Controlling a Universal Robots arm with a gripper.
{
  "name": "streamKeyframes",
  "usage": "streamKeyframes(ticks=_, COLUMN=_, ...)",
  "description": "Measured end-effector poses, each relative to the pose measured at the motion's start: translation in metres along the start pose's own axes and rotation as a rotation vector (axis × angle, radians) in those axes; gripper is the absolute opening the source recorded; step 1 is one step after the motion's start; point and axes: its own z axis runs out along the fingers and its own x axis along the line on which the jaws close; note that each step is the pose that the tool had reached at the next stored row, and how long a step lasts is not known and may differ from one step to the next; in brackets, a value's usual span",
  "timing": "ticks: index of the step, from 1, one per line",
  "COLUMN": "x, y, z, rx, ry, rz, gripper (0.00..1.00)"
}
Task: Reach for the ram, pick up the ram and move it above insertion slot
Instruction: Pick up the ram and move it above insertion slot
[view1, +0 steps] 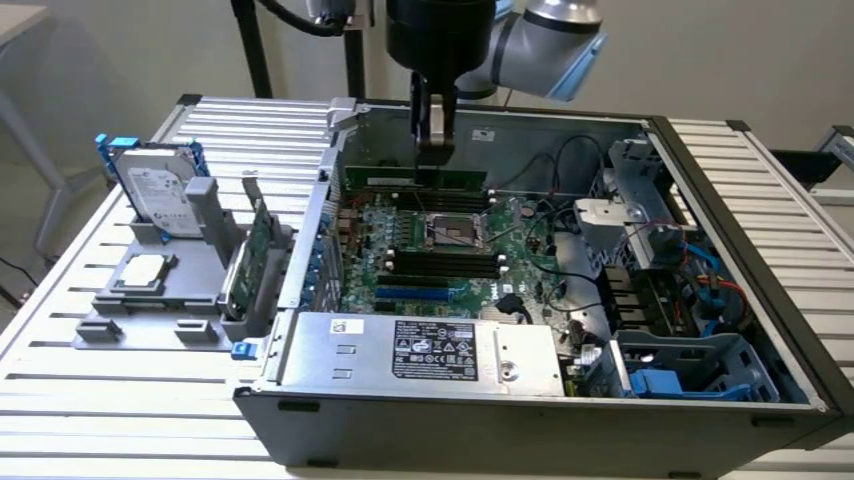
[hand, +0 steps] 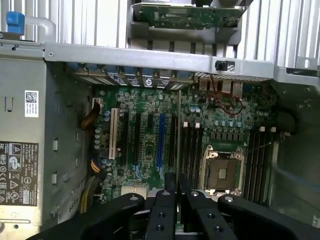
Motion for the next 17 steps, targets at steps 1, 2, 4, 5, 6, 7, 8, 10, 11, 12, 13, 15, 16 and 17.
streamKeyframes(ticks=1, x=-0.004, y=-0.0018, z=0.0008, rx=-0.0001, ry=0.0004, rz=0.000, gripper=0.13)
streamKeyframes(ticks=2, x=-0.008, y=-0.0035, z=0.0016, rx=0.0000, ry=0.0007, rz=0.000, gripper=0.13)
streamKeyframes(ticks=4, x=-0.015, y=-0.0068, z=0.0032, rx=0.0000, ry=0.0013, rz=0.000, gripper=0.13)
streamKeyframes(ticks=5, x=-0.019, y=-0.0086, z=0.0041, rx=0.0000, ry=0.0015, rz=0.000, gripper=0.13)
streamKeyframes(ticks=6, x=-0.022, y=-0.0105, z=0.0050, rx=-0.0001, ry=0.0017, rz=0.000, gripper=0.13)
streamKeyframes(ticks=7, x=-0.025, y=-0.0122, z=0.0059, rx=-0.0001, ry=0.0019, rz=0.000, gripper=0.13)
streamKeyframes(ticks=8, x=-0.028, y=-0.0140, z=0.0068, rx=-0.0001, ry=0.0020, rz=0.000, gripper=0.13)
streamKeyframes(ticks=10, x=-0.033, y=-0.0174, z=0.0086, rx=0.0000, ry=0.0021, rz=0.000, gripper=0.13)
streamKeyframes(ticks=11, x=-0.036, y=-0.0194, z=0.0095, rx=-0.0001, ry=0.0022, rz=0.000, gripper=0.13)
streamKeyframes(ticks=12, x=-0.038, y=-0.0212, z=0.0104, rx=-0.0001, ry=0.0023, rz=0.000, gripper=0.13)
streamKeyframes(ticks=13, x=-0.041, y=-0.0231, z=0.0113, rx=-0.0001, ry=0.0023, rz=0.000, gripper=0.13)
streamKeyframes(ticks=15, x=-0.046, y=-0.0267, z=0.0129, rx=-0.0001, ry=0.0026, rz=0.000, gripper=0.13)
streamKeyframes(ticks=16, x=-0.048, y=-0.0286, z=0.0138, rx=-0.0001, ry=0.0028, rz=0.000, gripper=0.13)
streamKeyframes(ticks=17, x=-0.050, y=-0.0306, z=0.0146, rx=-0.0001, ry=0.0028, rz=0.000, gripper=0.13)
